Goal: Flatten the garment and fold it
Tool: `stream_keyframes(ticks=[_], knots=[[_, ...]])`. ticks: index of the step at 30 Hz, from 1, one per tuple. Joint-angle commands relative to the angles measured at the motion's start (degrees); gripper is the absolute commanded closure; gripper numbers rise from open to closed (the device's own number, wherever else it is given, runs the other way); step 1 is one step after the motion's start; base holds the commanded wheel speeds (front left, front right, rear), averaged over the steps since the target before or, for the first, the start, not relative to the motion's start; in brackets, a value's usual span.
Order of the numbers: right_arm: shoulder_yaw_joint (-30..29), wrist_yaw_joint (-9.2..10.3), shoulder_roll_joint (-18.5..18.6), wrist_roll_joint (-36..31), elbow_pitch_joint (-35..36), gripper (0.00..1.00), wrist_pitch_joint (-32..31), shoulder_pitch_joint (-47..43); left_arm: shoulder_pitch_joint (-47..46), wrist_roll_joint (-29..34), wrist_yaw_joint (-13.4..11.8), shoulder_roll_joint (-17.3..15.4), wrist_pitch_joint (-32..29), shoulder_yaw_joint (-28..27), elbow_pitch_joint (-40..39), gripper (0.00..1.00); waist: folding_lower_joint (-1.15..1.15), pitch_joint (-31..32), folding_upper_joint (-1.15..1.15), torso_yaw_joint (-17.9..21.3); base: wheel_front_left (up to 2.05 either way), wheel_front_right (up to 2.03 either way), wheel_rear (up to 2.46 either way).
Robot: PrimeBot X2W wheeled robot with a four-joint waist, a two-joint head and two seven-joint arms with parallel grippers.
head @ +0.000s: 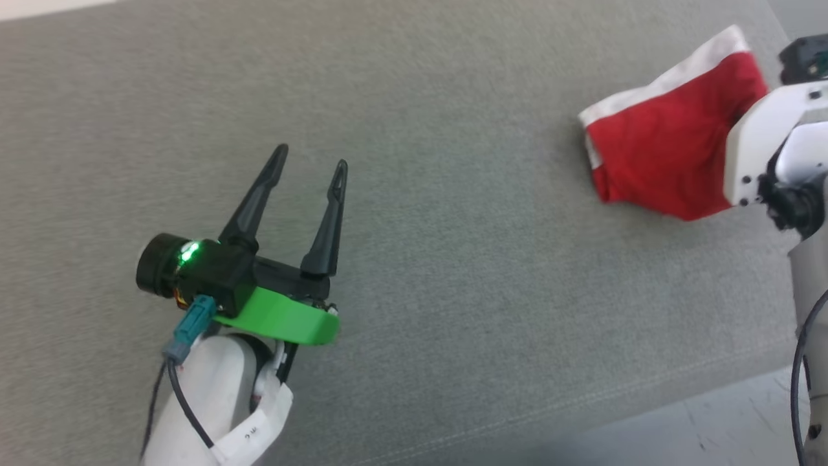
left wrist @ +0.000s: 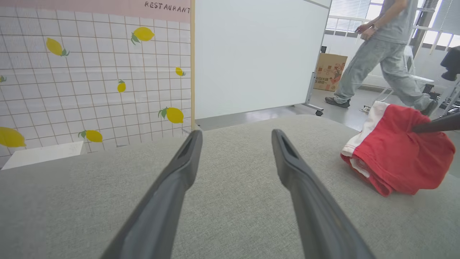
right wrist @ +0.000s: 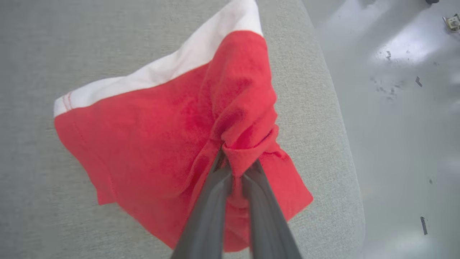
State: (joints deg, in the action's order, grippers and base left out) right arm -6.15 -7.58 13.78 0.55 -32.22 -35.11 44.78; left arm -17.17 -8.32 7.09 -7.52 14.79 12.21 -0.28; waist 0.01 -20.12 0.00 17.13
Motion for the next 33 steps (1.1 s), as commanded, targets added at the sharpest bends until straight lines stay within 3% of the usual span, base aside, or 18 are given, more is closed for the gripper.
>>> stream_keyframes(ticks=[1, 10, 15, 16, 17, 18, 25, 29, 33], knots=[[-1.3, 0.09, -0.5, -1.9, -0.9, 1.0, 1.6, 1.7, -1.1, 0.5, 0.4, -1.2, 0.2, 0.1, -0.4, 0.0, -0.01, -7.8, 0.0, 6.6, 0.0, 0.0, 0.0], [-16.6, 0.09, -1.3, -16.6, -6.1, 1.0, 12.8, 6.7, -2.9, 0.7, 0.4, -5.2, -0.2, 1.2, -2.3, 0.0, -0.01, -12.2, 0.0, 5.7, 0.0, 0.0, 0.0], [-23.6, 0.09, -2.9, -22.4, -8.5, 1.0, 15.7, 8.1, -2.5, 0.4, 0.0, -6.1, -0.6, 0.6, -3.1, 0.0, -0.01, -12.3, 0.0, 4.4, 0.0, 0.0, 0.0], [-24.7, 0.09, -3.3, -23.4, -8.6, 0.96, 17.1, 8.3, -2.4, 0.3, -0.1, -6.1, -0.6, 0.5, -3.1, 0.0, -0.01, -12.0, 0.0, 4.1, 0.0, 0.0, 0.0], [-25.3, 0.09, -3.4, -24.3, -8.8, 0.36, 18.1, 8.3, -2.4, 0.2, -0.2, -6.1, -0.5, 0.5, -3.1, 0.0, -0.01, -11.7, 0.0, 3.8, 0.0, 0.0, 0.0], [-26.6, 0.09, -3.6, -25.2, -9.4, 0.0, 18.7, 8.4, -2.3, 0.1, -0.3, -5.9, -0.5, 0.5, -2.9, 0.0, -0.01, -11.1, 0.0, 3.4, 0.0, 0.0, 0.0], [-29.8, 0.09, -3.6, -26.5, -10.6, 0.0, 25.4, 6.2, -0.9, -2.2, -0.9, -3.0, 0.1, 0.4, 0.3, 0.0, -0.01, -4.2, 0.0, -0.1, 0.0, 0.0, 0.0], [-26.9, 0.09, -4.3, -20.2, -10.1, 0.0, 33.4, 3.1, 0.9, -3.9, -1.1, -0.5, 0.2, -0.7, 2.0, 0.0, -0.01, 1.2, 0.0, -2.8, 0.0, 0.0, 0.0], [-20.4, 0.09, -4.4, -12.1, -7.9, 0.0, 40.1, -2.4, 3.4, -4.7, -1.0, 1.3, 0.2, -1.9, 3.1, 0.0, -0.01, 6.5, 0.0, -5.4, 0.0, 0.0, 0.0]])
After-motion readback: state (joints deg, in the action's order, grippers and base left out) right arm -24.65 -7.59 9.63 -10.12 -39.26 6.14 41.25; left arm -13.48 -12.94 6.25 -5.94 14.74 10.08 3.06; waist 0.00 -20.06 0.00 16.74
